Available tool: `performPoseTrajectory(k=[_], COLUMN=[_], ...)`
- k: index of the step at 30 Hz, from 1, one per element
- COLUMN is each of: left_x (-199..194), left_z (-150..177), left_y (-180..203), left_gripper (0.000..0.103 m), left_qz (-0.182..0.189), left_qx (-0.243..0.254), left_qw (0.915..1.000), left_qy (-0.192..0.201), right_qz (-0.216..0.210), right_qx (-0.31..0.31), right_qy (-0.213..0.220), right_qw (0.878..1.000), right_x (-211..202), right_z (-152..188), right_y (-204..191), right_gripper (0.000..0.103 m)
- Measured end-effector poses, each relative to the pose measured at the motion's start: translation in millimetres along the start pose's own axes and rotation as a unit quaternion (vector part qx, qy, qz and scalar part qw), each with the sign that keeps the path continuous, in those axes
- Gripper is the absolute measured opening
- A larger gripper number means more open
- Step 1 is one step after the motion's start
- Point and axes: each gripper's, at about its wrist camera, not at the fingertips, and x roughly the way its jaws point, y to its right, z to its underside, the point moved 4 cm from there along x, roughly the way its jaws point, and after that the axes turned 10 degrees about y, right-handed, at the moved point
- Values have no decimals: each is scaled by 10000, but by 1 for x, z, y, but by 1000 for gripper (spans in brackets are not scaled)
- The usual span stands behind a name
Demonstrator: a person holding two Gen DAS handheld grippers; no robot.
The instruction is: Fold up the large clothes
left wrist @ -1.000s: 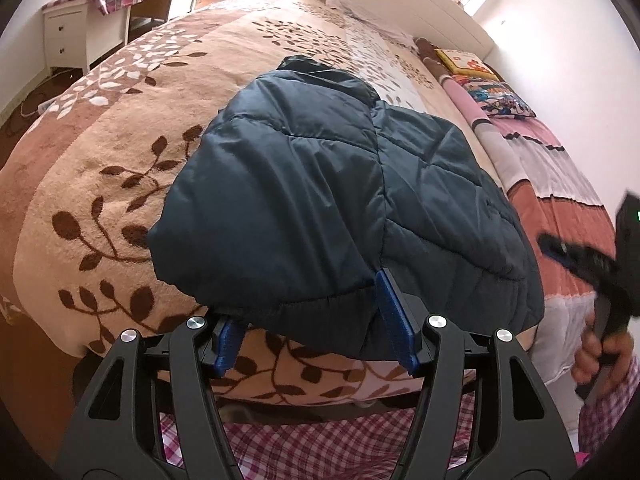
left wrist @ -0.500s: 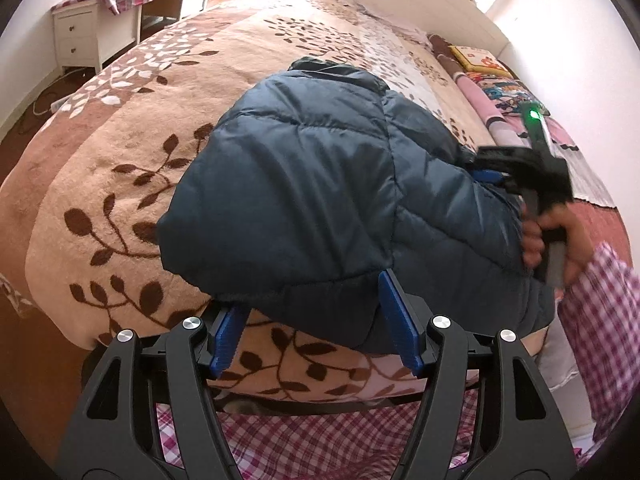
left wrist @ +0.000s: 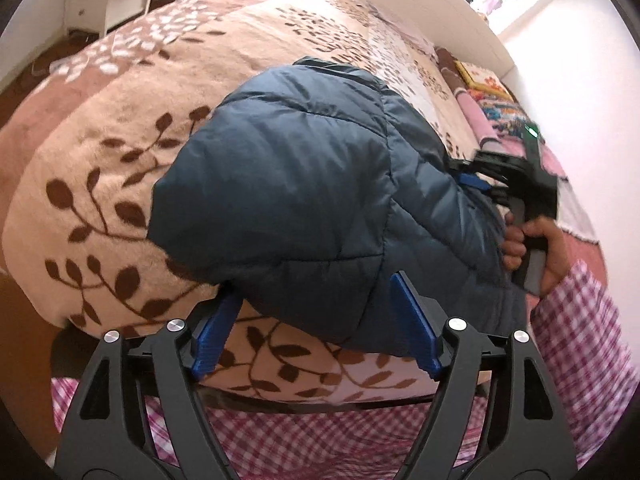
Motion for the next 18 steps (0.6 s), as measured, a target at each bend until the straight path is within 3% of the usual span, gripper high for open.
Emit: performPoseTrajectory(k=[7,11,16,18], left_x=[-1,9,29,33], left_z=[-4,-7,-11,-12], left_y=[-32,-35,-34,-35], left_gripper=[79,80,80,81], left_qz=[163,100,76,12], left_qx=[-1176,-1413,-1668,-1748], left_qw=[9928,9898,9859,9845], left_qy=[138,162,140,153], right_qz=[-578,-1000,-1211,-1165], right_qx=[46,197,156,48], right_qy=[544,558,434,487], right_qw=[9968,9932,9916,9920], right_x=[-83,-116,-128,-128], right_z=[28,68,89,81], right_y=[4,6,1,-3], right_gripper=[43,43,18,16])
